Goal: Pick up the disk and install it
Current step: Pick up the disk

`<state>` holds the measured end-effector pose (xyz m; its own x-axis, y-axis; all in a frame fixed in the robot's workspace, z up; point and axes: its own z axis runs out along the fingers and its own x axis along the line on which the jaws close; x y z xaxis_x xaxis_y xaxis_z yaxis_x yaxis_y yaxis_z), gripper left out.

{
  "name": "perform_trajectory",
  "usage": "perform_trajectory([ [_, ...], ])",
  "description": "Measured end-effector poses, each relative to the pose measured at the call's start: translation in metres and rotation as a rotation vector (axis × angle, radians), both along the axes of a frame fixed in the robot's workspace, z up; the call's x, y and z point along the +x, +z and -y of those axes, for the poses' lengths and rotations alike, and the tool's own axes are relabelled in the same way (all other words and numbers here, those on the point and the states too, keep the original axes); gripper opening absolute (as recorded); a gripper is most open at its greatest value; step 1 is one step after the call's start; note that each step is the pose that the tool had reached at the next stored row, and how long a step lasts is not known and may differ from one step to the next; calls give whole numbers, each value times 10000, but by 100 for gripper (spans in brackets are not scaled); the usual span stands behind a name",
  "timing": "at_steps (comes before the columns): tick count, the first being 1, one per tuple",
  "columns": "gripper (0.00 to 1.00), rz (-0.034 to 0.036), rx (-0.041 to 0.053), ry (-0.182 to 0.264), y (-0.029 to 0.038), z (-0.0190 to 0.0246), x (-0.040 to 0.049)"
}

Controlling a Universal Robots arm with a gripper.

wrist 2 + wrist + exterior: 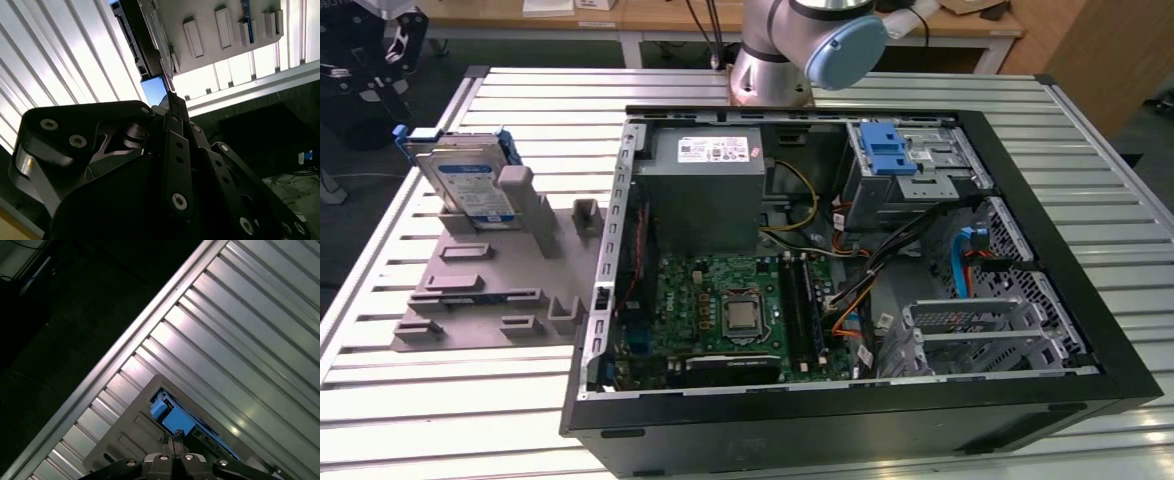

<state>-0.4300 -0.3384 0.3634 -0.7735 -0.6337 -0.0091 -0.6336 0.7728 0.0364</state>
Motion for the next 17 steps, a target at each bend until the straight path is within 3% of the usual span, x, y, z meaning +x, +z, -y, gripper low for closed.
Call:
perform_trajectory([
  [17,11,1,0,906,0,3,-3],
])
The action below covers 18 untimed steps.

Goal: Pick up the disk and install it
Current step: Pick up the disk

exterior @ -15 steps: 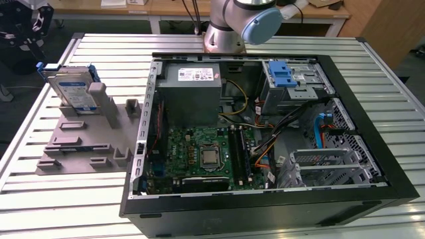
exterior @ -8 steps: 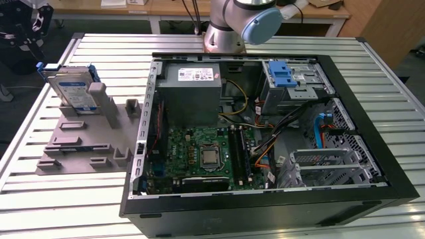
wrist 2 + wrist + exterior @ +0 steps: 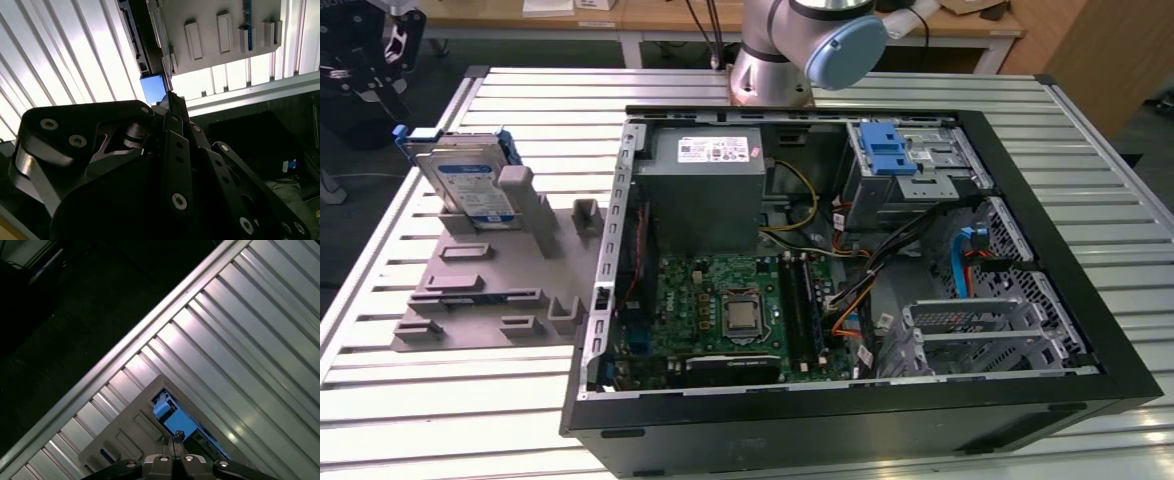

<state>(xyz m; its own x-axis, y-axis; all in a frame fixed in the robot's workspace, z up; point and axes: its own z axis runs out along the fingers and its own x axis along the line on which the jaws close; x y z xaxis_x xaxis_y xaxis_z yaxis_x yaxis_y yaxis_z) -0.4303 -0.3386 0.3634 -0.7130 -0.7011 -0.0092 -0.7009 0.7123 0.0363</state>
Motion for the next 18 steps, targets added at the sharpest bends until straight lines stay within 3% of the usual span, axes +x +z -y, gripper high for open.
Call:
perform_trajectory([
  [18,11,-1,-1,1013,0,1,-2],
])
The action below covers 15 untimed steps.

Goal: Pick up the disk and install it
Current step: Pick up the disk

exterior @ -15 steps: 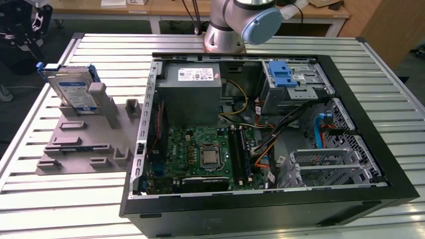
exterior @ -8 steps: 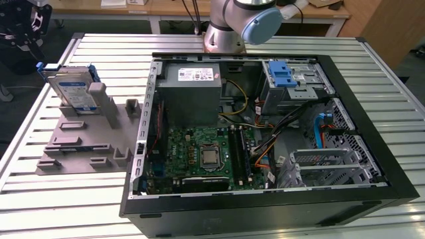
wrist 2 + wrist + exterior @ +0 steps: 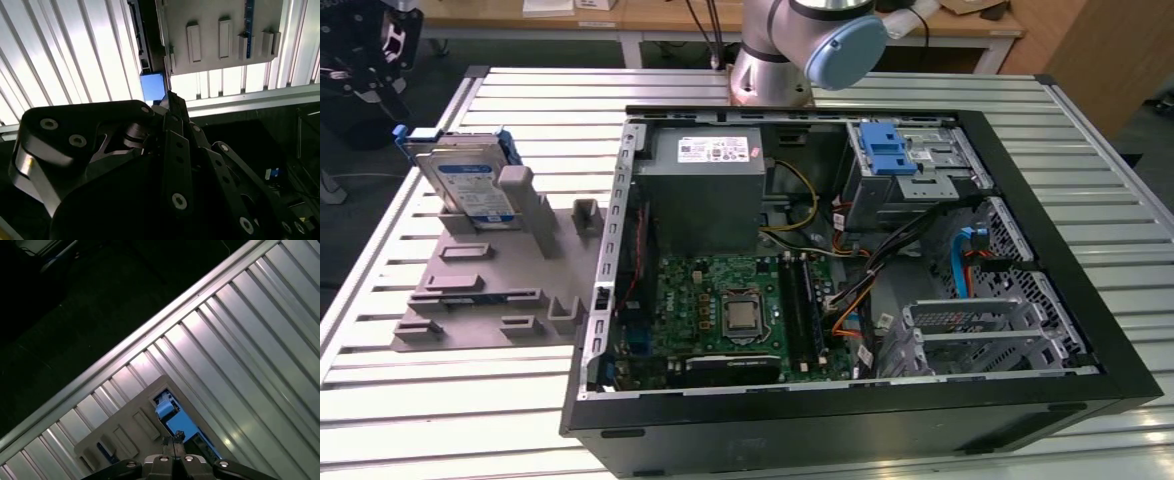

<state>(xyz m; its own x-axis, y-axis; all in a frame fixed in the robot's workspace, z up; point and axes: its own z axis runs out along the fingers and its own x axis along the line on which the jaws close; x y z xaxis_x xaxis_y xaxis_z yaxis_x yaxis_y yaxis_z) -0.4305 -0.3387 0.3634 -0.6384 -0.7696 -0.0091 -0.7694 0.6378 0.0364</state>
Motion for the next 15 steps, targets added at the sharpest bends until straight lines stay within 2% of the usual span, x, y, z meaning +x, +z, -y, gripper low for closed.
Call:
perform_trajectory([
  [15,11,0,0,927,0,0,0],
])
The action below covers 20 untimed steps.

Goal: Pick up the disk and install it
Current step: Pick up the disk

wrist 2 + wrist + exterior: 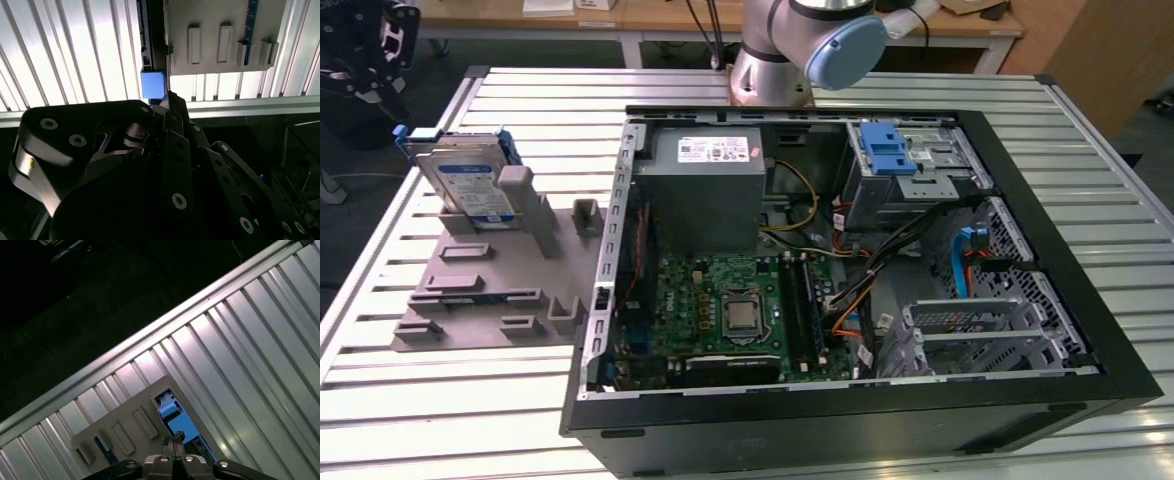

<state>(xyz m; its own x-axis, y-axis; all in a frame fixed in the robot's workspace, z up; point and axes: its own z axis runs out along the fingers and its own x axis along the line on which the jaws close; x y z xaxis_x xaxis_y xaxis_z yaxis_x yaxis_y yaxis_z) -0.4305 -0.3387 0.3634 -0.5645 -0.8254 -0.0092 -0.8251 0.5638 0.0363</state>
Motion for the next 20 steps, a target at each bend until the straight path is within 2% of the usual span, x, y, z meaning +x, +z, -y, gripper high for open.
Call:
perform_trajectory([
  [20,11,0,0,1480,0,0,0],
])
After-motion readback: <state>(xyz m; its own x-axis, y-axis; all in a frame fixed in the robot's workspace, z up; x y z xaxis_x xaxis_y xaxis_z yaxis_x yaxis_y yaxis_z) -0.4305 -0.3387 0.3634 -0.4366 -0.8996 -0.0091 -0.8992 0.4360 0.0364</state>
